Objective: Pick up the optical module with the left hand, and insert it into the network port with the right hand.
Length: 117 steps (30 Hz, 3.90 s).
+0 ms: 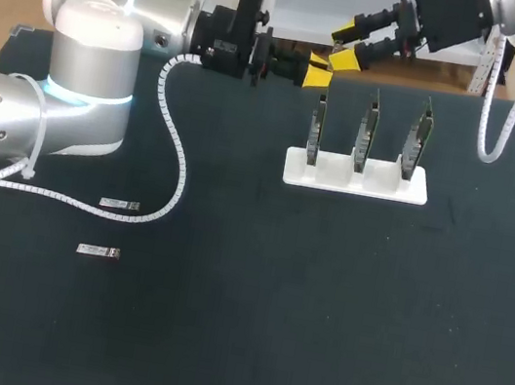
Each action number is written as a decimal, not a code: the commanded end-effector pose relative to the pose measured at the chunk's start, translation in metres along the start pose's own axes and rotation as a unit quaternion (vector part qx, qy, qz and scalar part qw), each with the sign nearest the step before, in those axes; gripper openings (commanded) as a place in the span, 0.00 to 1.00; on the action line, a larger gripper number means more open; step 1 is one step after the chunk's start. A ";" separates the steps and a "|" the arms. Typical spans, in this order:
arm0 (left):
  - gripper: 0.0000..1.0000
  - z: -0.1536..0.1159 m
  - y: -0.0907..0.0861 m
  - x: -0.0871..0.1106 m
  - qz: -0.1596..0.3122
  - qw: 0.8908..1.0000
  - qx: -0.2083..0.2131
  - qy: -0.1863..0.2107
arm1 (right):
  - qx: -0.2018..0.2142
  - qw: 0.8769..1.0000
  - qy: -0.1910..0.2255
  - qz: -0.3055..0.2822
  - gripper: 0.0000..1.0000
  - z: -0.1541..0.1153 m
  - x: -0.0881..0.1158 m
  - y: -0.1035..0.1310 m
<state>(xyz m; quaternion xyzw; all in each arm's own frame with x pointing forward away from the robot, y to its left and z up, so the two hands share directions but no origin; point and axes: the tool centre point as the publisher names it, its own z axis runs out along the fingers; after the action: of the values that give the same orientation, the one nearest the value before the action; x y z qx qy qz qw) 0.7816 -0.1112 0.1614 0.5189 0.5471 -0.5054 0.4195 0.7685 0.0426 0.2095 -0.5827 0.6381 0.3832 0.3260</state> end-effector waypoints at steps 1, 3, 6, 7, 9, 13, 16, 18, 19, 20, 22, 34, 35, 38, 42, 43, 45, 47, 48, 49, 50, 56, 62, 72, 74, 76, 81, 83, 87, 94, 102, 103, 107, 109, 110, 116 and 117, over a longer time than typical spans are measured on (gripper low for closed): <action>0.00 0.000 0.000 0.000 0.000 1.000 -0.003 -0.001 | 0.000 1.000 -0.001 -0.001 0.00 0.001 0.000 0.000; 0.00 0.000 0.000 0.000 0.000 1.000 -0.003 -0.001 | 0.000 1.000 -0.001 -0.002 0.00 0.001 0.000 0.000; 0.00 0.000 0.000 0.000 0.000 1.000 -0.003 -0.001 | 0.002 1.000 -0.002 -0.002 0.00 0.001 -0.001 -0.001; 0.00 0.000 0.000 0.000 0.000 1.000 -0.003 -0.001 | 0.003 1.000 -0.001 -0.002 0.00 0.001 -0.001 -0.001; 0.00 0.000 0.000 0.000 0.000 1.000 -0.003 -0.001 | 0.003 1.000 -0.002 -0.003 0.00 0.001 -0.001 -0.001; 0.06 0.000 0.000 0.000 0.000 1.000 -0.003 -0.001 | 0.005 1.000 -0.003 -0.002 0.00 0.001 -0.001 -0.001; 1.00 0.000 0.000 0.000 0.000 1.000 -0.003 -0.001 | 0.007 1.000 -0.004 -0.002 0.00 0.001 -0.002 -0.001; 1.00 0.000 0.000 0.000 0.000 1.000 -0.003 -0.001 | 0.007 1.000 -0.006 -0.002 0.00 0.000 -0.002 -0.001; 1.00 0.000 0.000 0.000 0.000 1.000 -0.003 -0.001 | 0.008 1.000 -0.006 -0.002 0.00 0.000 -0.002 -0.001; 1.00 0.000 0.000 0.000 0.000 1.000 -0.003 -0.001 | 0.008 1.000 -0.006 -0.002 0.00 0.000 -0.002 -0.001; 1.00 0.000 0.000 0.000 0.000 1.000 -0.003 -0.001 | 0.009 1.000 -0.007 -0.003 0.00 0.000 -0.002 -0.001; 1.00 -0.010 0.000 -0.005 0.053 0.995 -0.002 0.084 | 0.012 1.000 -0.010 -0.001 0.00 -0.004 -0.001 0.000; 1.00 -0.013 -0.001 -0.004 0.062 0.993 -0.002 0.104 | 0.012 1.000 -0.011 -0.002 0.00 -0.004 -0.001 0.000; 1.00 -0.022 -0.005 0.003 0.060 0.990 -0.009 0.131 | 0.011 1.000 -0.011 -0.003 0.00 -0.005 0.000 0.001; 1.00 -0.033 -0.011 0.017 0.032 0.988 -0.030 0.145 | 0.011 1.000 -0.011 -0.004 0.00 -0.006 0.001 0.002; 1.00 -0.036 -0.013 0.021 0.022 0.988 -0.036 0.151 | 0.011 1.000 -0.011 -0.004 0.00 -0.007 0.001 0.002; 1.00 -0.040 -0.014 0.027 0.010 0.986 -0.048 0.158 | 0.011 1.000 -0.011 -0.004 0.00 -0.008 0.001 0.002; 1.00 -0.041 -0.015 0.030 0.004 0.985 -0.053 0.166 | 0.011 1.000 -0.010 -0.004 0.00 -0.008 0.001 0.002; 1.00 -0.042 -0.015 0.031 0.004 0.984 -0.054 0.168 | 0.010 1.000 -0.010 -0.004 0.00 -0.008 0.001 0.002; 1.00 -0.042 -0.015 0.032 0.006 0.983 -0.055 0.176 | 0.010 1.000 -0.009 -0.004 0.00 -0.008 0.001 0.002; 1.00 -0.042 -0.014 0.033 0.006 0.983 -0.055 0.177 | 0.010 1.000 -0.009 -0.004 0.00 -0.008 0.001 0.001; 1.00 -0.036 -0.010 0.032 0.018 0.980 -0.049 0.194 | 0.009 1.000 -0.009 -0.006 0.00 -0.010 0.000 -0.001; 1.00 -0.033 -0.003 0.031 0.021 0.978 -0.047 0.201 | 0.009 1.000 -0.011 -0.006 0.00 -0.010 0.000 -0.001; 1.00 -0.032 0.001 0.035 0.017 0.975 -0.041 0.217 | 0.012 1.000 -0.012 -0.006 0.00 -0.012 0.000 -0.001; 1.00 -0.033 0.000 0.037 0.013 0.975 -0.043 0.218 | 0.013 1.000 -0.011 -0.006 0.00 -0.013 0.000 -0.001; 1.00 -0.033 0.000 0.038 0.011 0.975 -0.043 0.220 | 0.013 1.000 -0.011 -0.007 0.00 -0.013 0.000 -0.001; 1.00 -0.033 -0.001 0.039 0.008 0.974 -0.043 0.222 | 0.012 1.000 -0.011 -0.009 0.00 -0.013 0.000 -0.001; 1.00 -0.033 -0.002 0.040 0.007 0.974 -0.042 0.223 | 0.012 1.000 -0.011 -0.009 0.00 -0.013 0.000 -0.001; 1.00 -0.033 -0.003 0.041 0.005 0.974 -0.042 0.223 | 0.011 1.000 -0.012 -0.010 0.00 -0.013 -0.001 0.000; 1.00 -0.033 -0.003 0.041 0.006 0.973 -0.040 0.225 | 0.004 1.000 -0.010 -0.017 0.00 -0.011 -0.001 0.001; 1.00 -0.033 -0.003 0.041 0.006 0.973 -0.040 0.225 | -0.017 0.999 0.001 -0.032 0.00 -0.004 0.003 0.005; 1.00 -0.033 -0.003 0.041 0.006 0.973 -0.040 0.225 | -0.019 0.999 0.003 -0.036 0.00 -0.003 0.003 0.005; 1.00 -0.033 -0.003 0.041 0.006 0.973 -0.040 0.225 | -0.022 0.999 0.010 -0.043 0.00 0.000 0.006 0.005; 1.00 -0.033 -0.003 0.041 0.006 0.973 -0.040 0.225 | -0.020 0.999 0.010 -0.043 0.00 0.001 0.008 0.004; 1.00 -0.033 -0.003 0.041 0.006 0.973 -0.040 0.225 | -0.020 0.999 0.011 -0.044 0.00 0.002 0.009 0.004; 1.00 -0.033 -0.003 0.041 0.006 0.973 -0.040 0.225 | -0.011 0.998 0.021 -0.049 0.00 0.006 0.012 0.002; 1.00 -0.033 -0.003 0.041 0.006 0.973 -0.040 0.225 | -0.008 0.998 0.023 -0.049 0.00 0.006 0.013 0.002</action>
<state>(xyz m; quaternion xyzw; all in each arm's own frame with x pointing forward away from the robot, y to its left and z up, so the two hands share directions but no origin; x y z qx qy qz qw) 0.7756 -0.0721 0.1258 0.6042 0.6440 -0.3511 0.3113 0.7659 0.0393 0.1967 -0.6251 0.6106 0.3620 0.3246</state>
